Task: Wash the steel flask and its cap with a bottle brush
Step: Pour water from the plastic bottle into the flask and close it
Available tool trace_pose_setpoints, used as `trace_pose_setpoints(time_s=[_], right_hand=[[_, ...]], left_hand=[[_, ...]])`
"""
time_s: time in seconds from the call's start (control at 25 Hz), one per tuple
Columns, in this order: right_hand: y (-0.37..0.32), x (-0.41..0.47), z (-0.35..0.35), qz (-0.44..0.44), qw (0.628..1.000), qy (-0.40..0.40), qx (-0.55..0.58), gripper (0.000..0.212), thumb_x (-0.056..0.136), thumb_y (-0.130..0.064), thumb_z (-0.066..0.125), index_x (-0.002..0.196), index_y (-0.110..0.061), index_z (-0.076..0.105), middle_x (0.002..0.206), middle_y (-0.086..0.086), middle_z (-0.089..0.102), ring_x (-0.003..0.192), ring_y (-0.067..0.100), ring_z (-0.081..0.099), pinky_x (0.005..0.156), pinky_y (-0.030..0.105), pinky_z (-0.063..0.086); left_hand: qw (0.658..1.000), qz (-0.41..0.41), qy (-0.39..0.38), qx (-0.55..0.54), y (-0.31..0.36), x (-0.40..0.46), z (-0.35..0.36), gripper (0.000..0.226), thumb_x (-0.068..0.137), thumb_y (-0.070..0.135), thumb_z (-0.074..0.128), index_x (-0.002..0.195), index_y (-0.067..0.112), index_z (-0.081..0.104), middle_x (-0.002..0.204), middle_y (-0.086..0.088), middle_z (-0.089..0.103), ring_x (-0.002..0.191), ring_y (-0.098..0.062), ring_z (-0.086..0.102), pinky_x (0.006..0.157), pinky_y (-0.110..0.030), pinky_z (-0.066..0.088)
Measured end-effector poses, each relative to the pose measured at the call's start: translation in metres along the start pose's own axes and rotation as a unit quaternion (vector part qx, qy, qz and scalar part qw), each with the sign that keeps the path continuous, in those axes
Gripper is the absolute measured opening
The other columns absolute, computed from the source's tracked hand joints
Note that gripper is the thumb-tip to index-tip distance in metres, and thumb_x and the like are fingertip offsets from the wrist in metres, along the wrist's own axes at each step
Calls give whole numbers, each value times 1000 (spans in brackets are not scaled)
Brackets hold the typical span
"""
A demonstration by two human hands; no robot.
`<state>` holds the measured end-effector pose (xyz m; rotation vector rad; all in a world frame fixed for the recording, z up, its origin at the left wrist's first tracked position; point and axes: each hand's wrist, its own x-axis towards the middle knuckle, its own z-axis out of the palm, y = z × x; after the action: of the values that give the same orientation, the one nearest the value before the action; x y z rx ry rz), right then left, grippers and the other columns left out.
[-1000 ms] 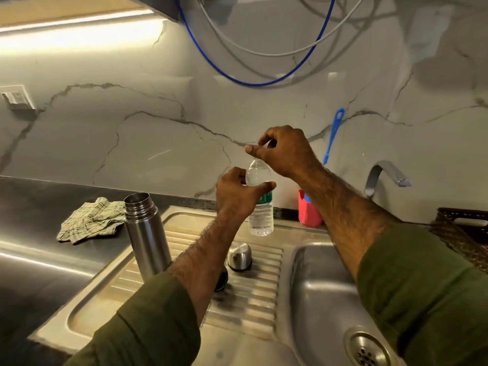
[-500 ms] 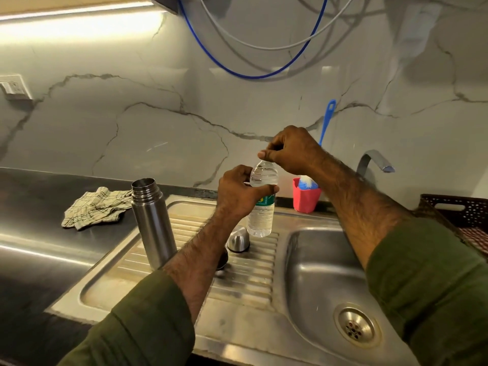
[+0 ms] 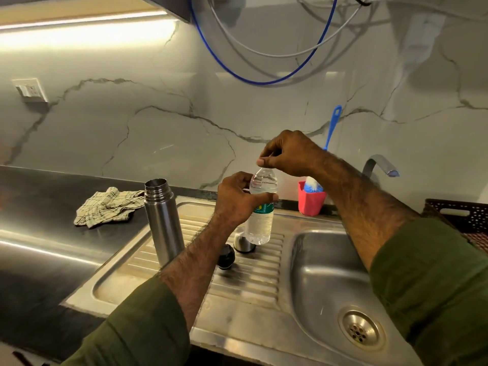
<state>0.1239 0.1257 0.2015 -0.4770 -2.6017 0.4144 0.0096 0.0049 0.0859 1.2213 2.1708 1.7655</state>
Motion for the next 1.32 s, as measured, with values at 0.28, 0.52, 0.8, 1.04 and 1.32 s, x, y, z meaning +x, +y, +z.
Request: trace_pose_setpoints(time_s=[0.28, 0.52, 0.8, 1.04, 1.32], right_hand=[[-8, -23, -3, -2, 979, 67, 190, 27, 89, -14, 80, 116, -17, 76, 102, -7, 76, 94, 6, 72, 87, 21, 57], [4, -102, 60, 52, 974, -59, 214, 23, 82, -13, 87, 103, -18, 80, 97, -6, 79, 91, 7, 74, 92, 33, 61], [-7, -161, 126, 26, 959, -282, 32, 21, 78, -26, 88, 97, -26, 78, 94, -12, 74, 89, 5, 69, 86, 28, 60], [-8, -175, 134, 42, 945, -323, -13, 26, 74, -38, 92, 85, -23, 73, 87, -9, 74, 84, 8, 69, 78, 27, 60], [-13, -117, 118, 166, 955, -36, 244, 98, 67, -61, 90, 147, -30, 42, 128, -9, 59, 108, 11, 62, 79, 27, 52]], left_hand=[[998, -12, 44, -47, -5, -10, -31, 52, 59, 35, 105, 99, 15, 78, 91, 2, 82, 84, -12, 80, 83, -41, 67], [994, -19, 95, -56, -3, -10, -55, 55, 56, 31, 105, 101, 17, 78, 91, 3, 82, 83, -12, 80, 82, -41, 68], [996, -10, 76, -39, 1, -21, -57, 67, 47, 51, 101, 102, 22, 76, 94, 4, 82, 87, -12, 80, 83, -41, 67], [997, 5, 73, -30, 4, -24, -58, 61, 58, 40, 103, 109, 19, 75, 99, 4, 80, 90, -10, 78, 83, -37, 67], [997, 29, 66, 1, 21, -23, -64, 69, 62, 40, 102, 119, 19, 70, 108, 0, 79, 92, -11, 77, 82, -34, 67]])
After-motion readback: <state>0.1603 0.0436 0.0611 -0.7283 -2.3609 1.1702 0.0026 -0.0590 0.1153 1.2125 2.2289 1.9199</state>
